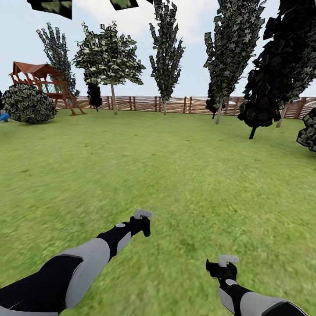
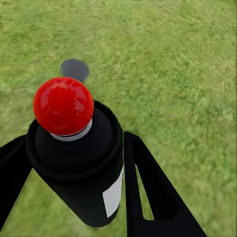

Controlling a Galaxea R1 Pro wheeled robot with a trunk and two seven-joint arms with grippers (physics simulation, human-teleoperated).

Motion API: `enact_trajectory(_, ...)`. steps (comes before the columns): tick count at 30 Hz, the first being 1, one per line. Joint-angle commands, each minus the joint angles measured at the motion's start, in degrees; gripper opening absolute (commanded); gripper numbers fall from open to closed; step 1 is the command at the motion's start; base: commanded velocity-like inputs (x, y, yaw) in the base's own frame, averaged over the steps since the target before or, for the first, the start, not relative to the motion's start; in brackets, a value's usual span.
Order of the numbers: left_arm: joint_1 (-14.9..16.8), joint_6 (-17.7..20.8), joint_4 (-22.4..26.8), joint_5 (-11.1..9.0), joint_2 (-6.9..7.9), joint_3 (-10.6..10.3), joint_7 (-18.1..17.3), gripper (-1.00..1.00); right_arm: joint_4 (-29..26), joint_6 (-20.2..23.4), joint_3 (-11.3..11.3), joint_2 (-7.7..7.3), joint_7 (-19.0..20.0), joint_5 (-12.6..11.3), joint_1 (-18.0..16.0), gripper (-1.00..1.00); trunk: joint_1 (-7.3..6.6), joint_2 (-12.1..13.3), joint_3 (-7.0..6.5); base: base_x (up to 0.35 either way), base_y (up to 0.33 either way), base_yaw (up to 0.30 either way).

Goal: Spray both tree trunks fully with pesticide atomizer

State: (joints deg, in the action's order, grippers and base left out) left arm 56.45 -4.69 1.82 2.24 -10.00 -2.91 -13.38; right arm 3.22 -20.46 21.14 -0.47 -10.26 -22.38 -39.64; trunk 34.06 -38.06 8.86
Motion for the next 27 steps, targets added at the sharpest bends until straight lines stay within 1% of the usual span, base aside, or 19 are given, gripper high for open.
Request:
enact_trajectory(1,0.1,-0.3,-0.1,0.2,0.00,-0.2,0.0,-1.00,0.2,-0.3,0.5,0.03,0.0,-0.4,-0.1,1.00,0.06,-0.1,0.00,0.350,0.000,0.000)
enact_trajectory(9,0.1,-0.3,-0.1,0.2,0.00,-0.2,0.0,-1.00,0.2,-0.3,0.5,0.03,0.0,-0.4,-0.1,1.00,0.06,-0.1,-0.28,0.350,0.000,0.000)
enact_trajectory(19,0.1,-0.2,-0.1,0.2,0.00,-0.2,0.0,-1.00,0.2,-0.3,0.5,0.08,0.0,-0.4,-0.1,1.00,0.06,-0.1,-1.17,0.350,0.000,0.004)
enact_trajectory(27,0.1,-0.2,-0.1,0.2,0.00,-0.2,0.0,-1.00,0.2,-0.3,0.5,0.12,0.0,-0.4,-0.1,1.00,0.06,-0.1,-1.62,0.350,0.000,0.166)
